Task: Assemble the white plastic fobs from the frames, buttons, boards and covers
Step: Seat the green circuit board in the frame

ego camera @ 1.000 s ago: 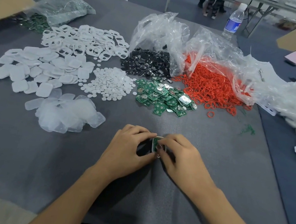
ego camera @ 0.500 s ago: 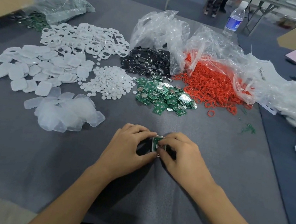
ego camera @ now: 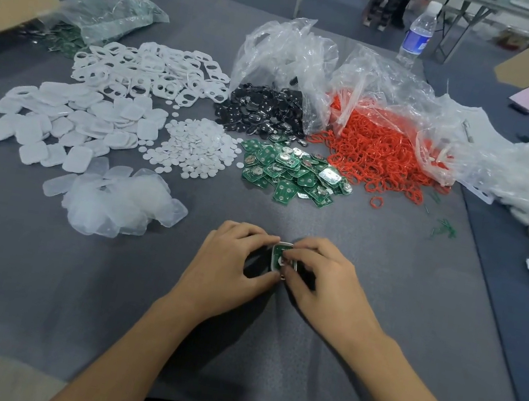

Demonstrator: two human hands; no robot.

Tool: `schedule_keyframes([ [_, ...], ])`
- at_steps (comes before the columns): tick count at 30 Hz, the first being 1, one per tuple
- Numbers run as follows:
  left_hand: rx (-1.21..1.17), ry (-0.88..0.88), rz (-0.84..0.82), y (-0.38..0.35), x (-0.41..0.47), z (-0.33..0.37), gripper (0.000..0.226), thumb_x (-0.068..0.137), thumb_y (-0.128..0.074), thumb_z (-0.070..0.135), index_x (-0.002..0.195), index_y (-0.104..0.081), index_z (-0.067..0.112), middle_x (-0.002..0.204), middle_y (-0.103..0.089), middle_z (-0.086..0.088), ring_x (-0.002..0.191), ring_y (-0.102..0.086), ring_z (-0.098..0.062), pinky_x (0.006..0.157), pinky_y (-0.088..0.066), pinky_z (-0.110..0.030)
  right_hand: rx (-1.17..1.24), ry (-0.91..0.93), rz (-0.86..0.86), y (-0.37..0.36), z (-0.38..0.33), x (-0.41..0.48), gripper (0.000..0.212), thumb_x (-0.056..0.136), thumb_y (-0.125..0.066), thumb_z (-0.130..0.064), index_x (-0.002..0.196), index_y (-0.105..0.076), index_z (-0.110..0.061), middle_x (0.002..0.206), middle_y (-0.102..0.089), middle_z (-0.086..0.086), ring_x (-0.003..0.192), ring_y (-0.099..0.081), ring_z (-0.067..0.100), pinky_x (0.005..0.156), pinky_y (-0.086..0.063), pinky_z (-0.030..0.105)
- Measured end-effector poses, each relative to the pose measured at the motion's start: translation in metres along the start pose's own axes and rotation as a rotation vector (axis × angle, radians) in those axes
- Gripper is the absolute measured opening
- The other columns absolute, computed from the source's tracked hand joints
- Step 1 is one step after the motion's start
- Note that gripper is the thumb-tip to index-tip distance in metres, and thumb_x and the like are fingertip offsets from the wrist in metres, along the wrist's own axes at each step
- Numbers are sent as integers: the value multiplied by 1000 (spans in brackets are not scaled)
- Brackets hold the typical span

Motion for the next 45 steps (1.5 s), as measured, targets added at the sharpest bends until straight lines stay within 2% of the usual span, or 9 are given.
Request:
schedule_keyframes([
  [9, -1, -4, 16, 0, -1, 1, 60, 81, -60, 67, 130, -68, 33, 120, -62, 17, 117, -51, -9, 101, -45, -42, 89, 29, 71, -1, 8, -6, 23, 91, -71, -20, 114, -71, -24, 110, -63, -14, 98, -60, 1, 87, -50, 21],
  [12, 4, -5, 13, 0, 0, 0, 62, 81, -61, 69, 132, -66, 34, 122, -61, 17, 118, -50, -7, 102, -45, -42, 158, 14, 128, -2, 14, -9, 35, 93, -69, -21, 126, -64, -31, 109, -60, -18, 99, -62, 6, 87, -53, 25],
  [17, 3, -17, 20, 1, -2, 1, 63, 82, -69, 62, 137, -65, 31, 125, -61, 15, 120, -50, -8, 104, -44, -40, 175, 12, 149, -8, 16, -13, 53, 94, -66, -27, 143, -48, -37, 111, -54, -22, 104, -60, 7, 88, -48, 16],
  [22, -170, 11, 54, 11, -4, 0, 55, 85, -81, 40, 136, -65, 29, 125, -59, 15, 121, -49, -1, 104, -36, -13, 165, 16, 146, -13, 16, -13, 55, 92, -69, -29, 143, -48, -36, 118, -54, -26, 111, -58, 3, 92, -41, 9],
  [27, -355, 82, 233, 50, -8, -14, 37, 89, -79, 18, 122, -70, 33, 110, -65, 14, 106, -62, -10, 81, -49, -16, 160, 9, 147, -14, 16, -15, 52, 92, -70, -29, 141, -51, -35, 119, -56, -23, 113, -59, 5, 93, -42, 12],
  [33, -237, 333, 642, 144, -11, -78, 20, 92, -71, 12, 100, -71, 30, 93, -71, 16, 79, -65, 6, 70, -48, -7, 163, -9, 139, -15, 20, -16, 49, 94, -66, -35, 140, -50, -42, 122, -57, -23, 116, -58, 5, 93, -40, 9],
  [36, -65, 529, 676, 187, -13, -128, 17, 92, -68, 13, 106, -71, 21, 100, -70, 5, 87, -66, -8, 80, -49, -20, 155, -18, 141, -17, 20, -15, 47, 95, -64, -39, 139, -50, -43, 123, -57, -23, 115, -59, 5, 93, -41, 9],
  [40, 237, 680, 395, 198, 1, -174, 37, 90, -75, 23, 122, -70, 5, 117, -69, -23, 111, -62, -42, 99, -47, -45, 153, -25, 149, -18, 20, -13, 44, 95, -61, -43, 138, -52, -42, 122, -57, -23, 115, -59, 5, 92, -41, 8],
  [45, 269, 673, 332, 197, 7, -186, 33, 90, -76, 26, 118, -73, 9, 116, -69, -23, 111, -62, -43, 99, -48, -47, 158, -41, 157, -15, 18, -13, 43, 94, -62, -41, 137, -54, -39, 119, -58, -23, 113, -60, 5, 91, -42, 8],
])
Point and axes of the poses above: each hand's wrist, its own x-axis towards the middle knuckle, its own y-axis out of the back of the hand, z = x × y, the point moved 6 cm from there along x, towards the middle knuckle
